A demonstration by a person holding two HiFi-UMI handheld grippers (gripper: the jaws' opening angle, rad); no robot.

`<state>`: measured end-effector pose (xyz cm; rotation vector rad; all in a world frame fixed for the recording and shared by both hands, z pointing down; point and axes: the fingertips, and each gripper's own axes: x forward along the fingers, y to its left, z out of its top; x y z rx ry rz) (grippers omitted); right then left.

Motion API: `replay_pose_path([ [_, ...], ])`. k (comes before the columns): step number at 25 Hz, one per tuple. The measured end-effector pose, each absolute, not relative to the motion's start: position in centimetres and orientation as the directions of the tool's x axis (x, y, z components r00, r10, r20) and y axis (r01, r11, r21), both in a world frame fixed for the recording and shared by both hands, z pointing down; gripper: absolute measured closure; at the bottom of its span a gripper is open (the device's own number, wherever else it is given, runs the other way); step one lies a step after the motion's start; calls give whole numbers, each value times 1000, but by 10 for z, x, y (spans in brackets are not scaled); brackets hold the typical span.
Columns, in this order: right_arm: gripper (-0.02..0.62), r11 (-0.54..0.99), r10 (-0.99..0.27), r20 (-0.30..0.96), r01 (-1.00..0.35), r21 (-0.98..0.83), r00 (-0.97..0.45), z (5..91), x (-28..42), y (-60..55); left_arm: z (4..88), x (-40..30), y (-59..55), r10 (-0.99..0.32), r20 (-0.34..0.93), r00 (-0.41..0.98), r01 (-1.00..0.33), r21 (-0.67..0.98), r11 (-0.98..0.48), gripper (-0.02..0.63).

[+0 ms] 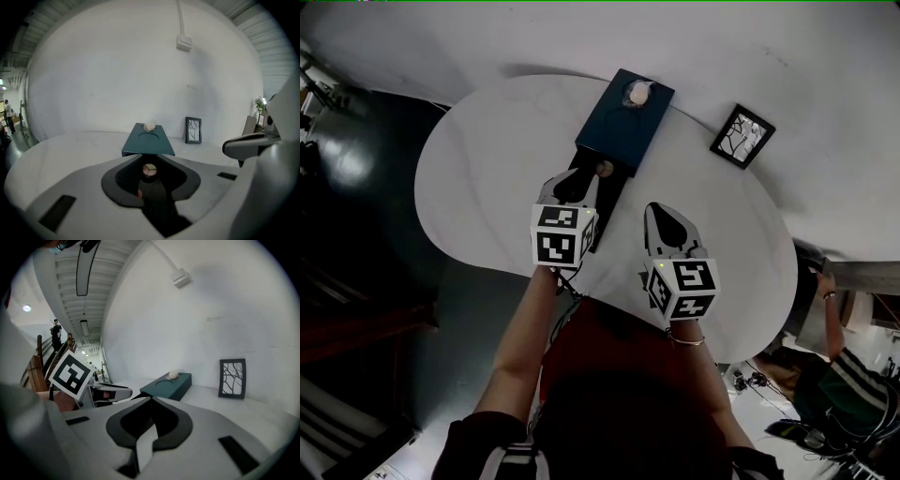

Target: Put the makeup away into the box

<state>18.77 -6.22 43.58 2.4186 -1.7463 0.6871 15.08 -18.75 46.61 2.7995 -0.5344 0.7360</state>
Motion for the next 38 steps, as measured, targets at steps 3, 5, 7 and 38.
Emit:
replay_pose_path([
  [3, 581, -332, -891, 382, -925, -186, 244, 429, 181, -60, 454, 135, -183, -312, 483, 819, -406, 102, -908, 523],
  [5, 581, -331, -895, 372, -926, -184, 246, 424, 178, -57, 445, 125, -179, -321, 468, 823, -412, 105, -905, 535],
  [7, 581, -330, -898, 363, -926, -182, 249, 420, 176, -53, 437, 115, -175, -332, 453, 827, -421, 108, -901, 546],
  [38, 581, -241, -946, 256, -961, -139, 200, 377, 143, -22, 389, 44, -110, -418, 351, 838, -478, 104, -872, 583],
])
